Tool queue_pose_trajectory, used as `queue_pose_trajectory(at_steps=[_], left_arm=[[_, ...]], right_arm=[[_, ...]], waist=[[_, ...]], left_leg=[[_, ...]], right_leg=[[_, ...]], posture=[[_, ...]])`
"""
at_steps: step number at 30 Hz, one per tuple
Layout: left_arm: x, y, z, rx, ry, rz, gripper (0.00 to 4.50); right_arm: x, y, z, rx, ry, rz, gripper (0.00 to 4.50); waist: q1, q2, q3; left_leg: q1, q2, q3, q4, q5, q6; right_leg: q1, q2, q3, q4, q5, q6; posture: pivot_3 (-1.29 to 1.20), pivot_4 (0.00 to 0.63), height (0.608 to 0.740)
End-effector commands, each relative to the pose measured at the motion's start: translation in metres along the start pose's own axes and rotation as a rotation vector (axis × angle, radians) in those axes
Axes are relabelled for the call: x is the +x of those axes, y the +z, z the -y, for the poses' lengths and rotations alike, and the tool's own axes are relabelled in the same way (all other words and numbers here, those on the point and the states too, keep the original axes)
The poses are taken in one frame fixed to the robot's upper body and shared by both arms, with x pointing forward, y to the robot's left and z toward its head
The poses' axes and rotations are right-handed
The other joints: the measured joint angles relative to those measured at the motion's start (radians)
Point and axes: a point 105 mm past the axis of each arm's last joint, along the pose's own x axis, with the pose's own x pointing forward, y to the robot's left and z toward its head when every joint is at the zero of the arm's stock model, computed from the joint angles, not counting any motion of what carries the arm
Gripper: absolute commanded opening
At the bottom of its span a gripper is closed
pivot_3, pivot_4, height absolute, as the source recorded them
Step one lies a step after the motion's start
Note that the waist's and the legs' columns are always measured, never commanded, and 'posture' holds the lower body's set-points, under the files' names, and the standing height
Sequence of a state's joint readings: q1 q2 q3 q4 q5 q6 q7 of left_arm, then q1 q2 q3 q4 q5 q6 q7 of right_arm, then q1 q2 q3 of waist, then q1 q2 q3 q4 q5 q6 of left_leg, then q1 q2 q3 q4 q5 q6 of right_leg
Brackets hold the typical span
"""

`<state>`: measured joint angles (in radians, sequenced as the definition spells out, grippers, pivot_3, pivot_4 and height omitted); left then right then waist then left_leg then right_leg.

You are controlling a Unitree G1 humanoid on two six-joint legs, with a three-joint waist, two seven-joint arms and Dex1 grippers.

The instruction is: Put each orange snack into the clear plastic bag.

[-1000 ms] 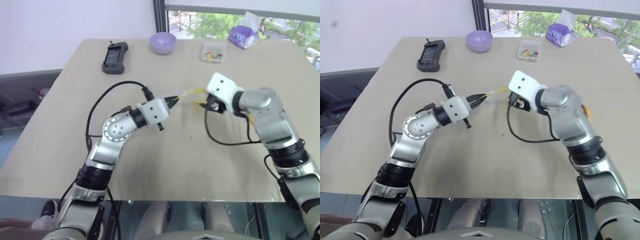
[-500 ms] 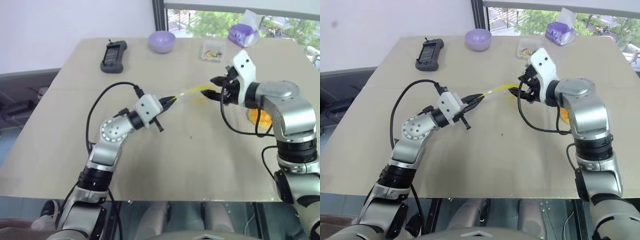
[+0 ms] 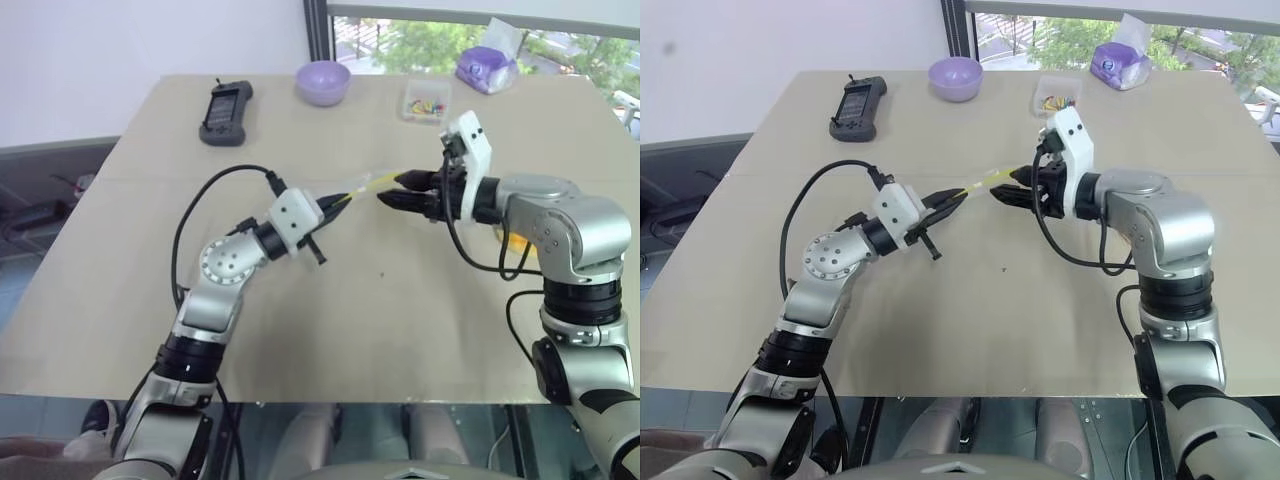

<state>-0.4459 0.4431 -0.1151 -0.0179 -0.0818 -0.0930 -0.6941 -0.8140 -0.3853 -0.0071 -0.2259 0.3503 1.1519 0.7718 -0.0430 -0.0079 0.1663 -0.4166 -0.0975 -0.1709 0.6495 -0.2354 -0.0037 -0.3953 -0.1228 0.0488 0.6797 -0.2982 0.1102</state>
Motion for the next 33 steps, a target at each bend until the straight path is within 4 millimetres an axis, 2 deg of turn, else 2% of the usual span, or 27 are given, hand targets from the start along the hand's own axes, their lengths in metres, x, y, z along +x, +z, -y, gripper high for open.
queue_pose_trajectory(at_steps=[1, 20, 22, 24, 29, 33], left_arm=[[-0.003, 0.008, -0.003, 0.017, 0.014, 0.030, 0.00], [-0.002, 0.012, 0.003, 0.013, -0.013, 0.044, 0.00], [-0.001, 0.013, 0.004, 0.013, -0.017, 0.046, 0.00], [0.000, 0.013, 0.006, 0.015, -0.024, 0.048, 0.00], [0.000, 0.013, 0.007, 0.013, -0.028, 0.050, 0.00], [-0.001, 0.013, 0.008, 0.010, -0.028, 0.048, 0.00]], right_arm=[[0.003, 0.013, -0.008, -0.057, 0.017, 0.032, 2.63], [0.018, 0.008, -0.006, 0.006, 0.035, 0.037, 2.63], [0.021, 0.005, -0.007, 0.049, 0.051, 0.034, 2.63], [0.024, 0.006, -0.006, 0.198, 0.080, 0.084, 2.63], [0.027, -0.004, 0.016, 0.446, 0.018, 0.105, 2.63], [0.025, -0.009, 0.027, 0.524, -0.012, 0.116, 2.63]], waist=[[0.000, 0.000, 0.000], [-0.001, 0.000, 0.000], [-0.001, 0.000, 0.000], [-0.002, 0.000, 0.000], [0.001, 0.000, 0.000], [-0.001, 0.000, 0.000]], left_leg=[[0.000, 0.000, 0.000, 0.000, 0.000, 0.000], [0.000, 0.000, 0.000, 0.000, 0.000, 0.000], [0.000, 0.000, 0.000, 0.000, 0.000, 0.000], [0.000, 0.000, 0.000, 0.000, 0.000, 0.000], [0.000, 0.001, 0.000, 0.000, 0.000, 0.000], [0.000, 0.000, 0.000, 0.000, 0.000, 0.000]], right_leg=[[0.000, 0.000, 0.000, 0.000, 0.000, 0.000], [0.000, 0.000, 0.000, 0.000, 0.000, 0.000], [0.000, 0.000, 0.000, 0.000, 0.000, 0.000], [0.000, 0.000, 0.000, 0.000, 0.000, 0.000], [0.000, 0.000, 0.000, 0.001, 0.000, 0.000], [0.000, 0.000, 0.000, 0.001, 0.000, 0.000]], posture=[[0.00, 0.150, 0.740], [0.00, 0.150, 0.740], [0.00, 0.150, 0.740], [0.00, 0.150, 0.740], [0.00, 0.150, 0.740], [0.00, 0.150, 0.740]])
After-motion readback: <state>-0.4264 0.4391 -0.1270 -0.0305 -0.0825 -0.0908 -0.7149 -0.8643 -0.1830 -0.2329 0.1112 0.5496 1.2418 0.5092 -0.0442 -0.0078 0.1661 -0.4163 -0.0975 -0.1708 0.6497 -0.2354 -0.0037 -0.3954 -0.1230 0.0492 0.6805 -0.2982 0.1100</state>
